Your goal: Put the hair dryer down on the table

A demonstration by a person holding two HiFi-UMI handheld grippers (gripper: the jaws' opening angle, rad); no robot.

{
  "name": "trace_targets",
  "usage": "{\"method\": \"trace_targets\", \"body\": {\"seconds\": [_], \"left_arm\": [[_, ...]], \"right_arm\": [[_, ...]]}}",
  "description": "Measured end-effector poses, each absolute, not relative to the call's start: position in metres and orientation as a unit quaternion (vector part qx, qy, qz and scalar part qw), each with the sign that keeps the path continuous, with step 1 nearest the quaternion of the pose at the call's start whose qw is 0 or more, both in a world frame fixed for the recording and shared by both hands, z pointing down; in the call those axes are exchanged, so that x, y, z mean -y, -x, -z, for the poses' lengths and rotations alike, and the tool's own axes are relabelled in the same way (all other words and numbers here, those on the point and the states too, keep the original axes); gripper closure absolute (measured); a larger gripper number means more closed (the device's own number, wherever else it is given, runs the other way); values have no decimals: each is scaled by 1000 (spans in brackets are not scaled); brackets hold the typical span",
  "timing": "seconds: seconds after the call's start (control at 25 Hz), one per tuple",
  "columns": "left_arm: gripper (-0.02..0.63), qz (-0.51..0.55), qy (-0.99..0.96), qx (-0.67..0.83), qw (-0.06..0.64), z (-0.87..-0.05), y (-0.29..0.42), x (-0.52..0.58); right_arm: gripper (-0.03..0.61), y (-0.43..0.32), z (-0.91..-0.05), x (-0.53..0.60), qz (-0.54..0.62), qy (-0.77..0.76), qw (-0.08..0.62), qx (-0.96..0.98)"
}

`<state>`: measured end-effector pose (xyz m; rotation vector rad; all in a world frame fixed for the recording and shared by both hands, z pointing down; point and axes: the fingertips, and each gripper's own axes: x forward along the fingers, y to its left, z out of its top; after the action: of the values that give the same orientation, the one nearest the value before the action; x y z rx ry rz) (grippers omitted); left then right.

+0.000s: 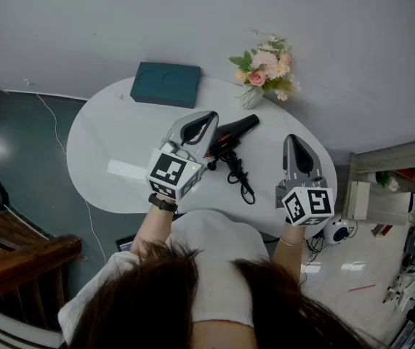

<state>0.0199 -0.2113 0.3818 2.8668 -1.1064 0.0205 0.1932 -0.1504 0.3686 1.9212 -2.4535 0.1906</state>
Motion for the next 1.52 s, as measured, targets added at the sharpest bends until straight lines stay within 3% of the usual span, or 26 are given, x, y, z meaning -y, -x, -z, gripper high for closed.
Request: {"method": "trace_targets", "body": {"seconds": [1.52], "left_arm": [[554, -10, -930, 366, 37, -384, -15, 214]], "right_arm": [[577, -193, -376, 154, -68, -618, 19, 783]]}}
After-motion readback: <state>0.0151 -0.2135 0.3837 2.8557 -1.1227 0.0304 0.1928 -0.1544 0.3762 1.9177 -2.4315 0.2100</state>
